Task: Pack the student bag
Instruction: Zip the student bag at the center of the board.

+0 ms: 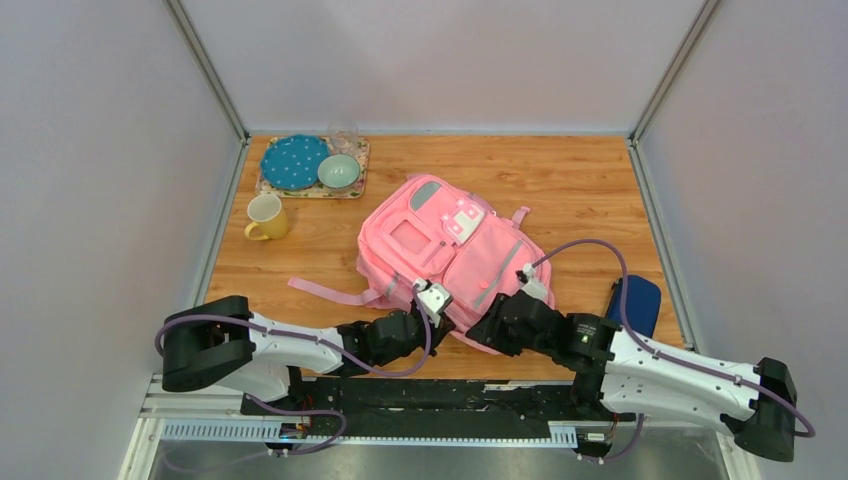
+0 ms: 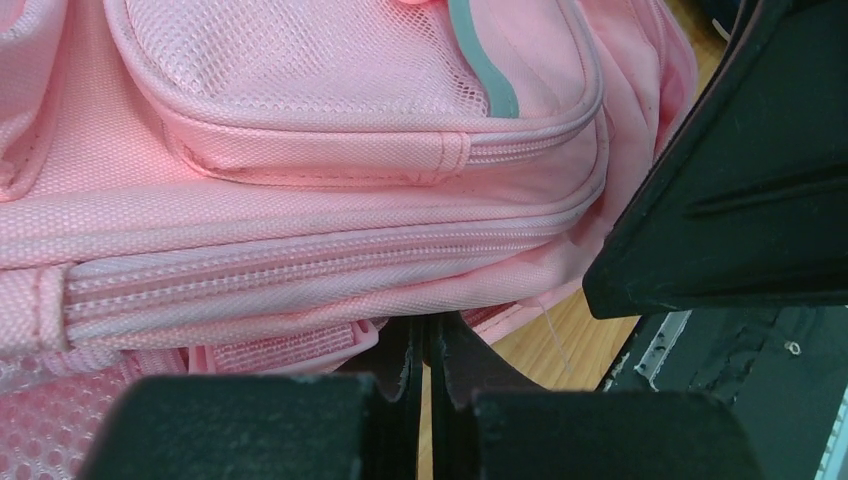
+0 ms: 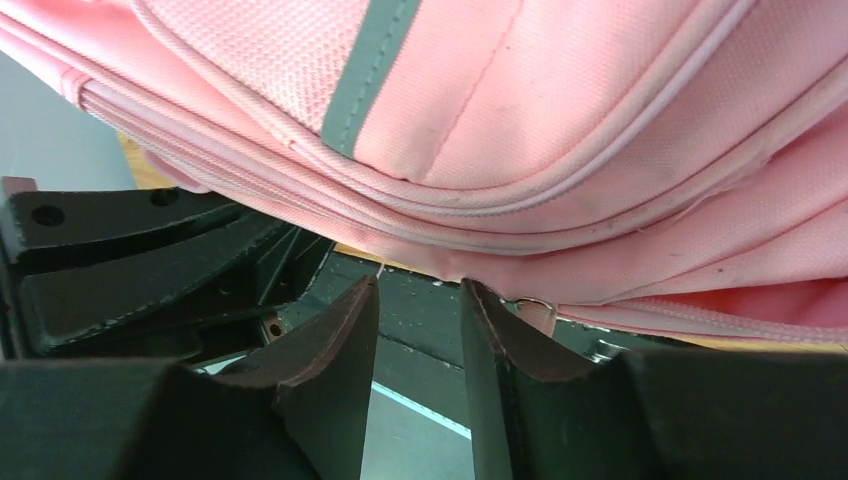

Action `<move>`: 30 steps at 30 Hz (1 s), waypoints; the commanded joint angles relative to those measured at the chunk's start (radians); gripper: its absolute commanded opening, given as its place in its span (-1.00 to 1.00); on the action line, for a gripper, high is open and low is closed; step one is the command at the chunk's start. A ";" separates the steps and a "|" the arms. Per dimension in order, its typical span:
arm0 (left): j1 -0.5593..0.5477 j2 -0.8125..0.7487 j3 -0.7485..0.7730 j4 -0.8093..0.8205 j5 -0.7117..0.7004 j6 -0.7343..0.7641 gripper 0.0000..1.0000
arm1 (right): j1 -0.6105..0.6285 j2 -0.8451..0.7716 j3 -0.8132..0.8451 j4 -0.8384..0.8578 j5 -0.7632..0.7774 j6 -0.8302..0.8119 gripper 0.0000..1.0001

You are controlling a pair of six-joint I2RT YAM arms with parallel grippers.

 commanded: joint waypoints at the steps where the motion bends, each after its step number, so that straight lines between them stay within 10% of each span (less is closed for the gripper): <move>1: -0.019 -0.054 0.003 0.049 0.125 0.143 -1.00 | 0.002 0.008 0.069 0.001 0.125 -0.003 -0.24; 11: -0.019 -0.027 0.055 0.023 0.185 0.175 -1.00 | 0.019 0.131 0.094 0.004 0.092 -0.066 -0.49; 27: -0.019 -0.082 0.069 -0.040 0.288 0.117 -0.99 | 0.095 0.294 0.227 -0.113 0.368 -0.152 -0.24; 30: -0.019 -0.067 0.063 -0.124 0.304 0.060 -0.73 | 0.095 0.283 0.226 -0.111 0.412 -0.154 -0.25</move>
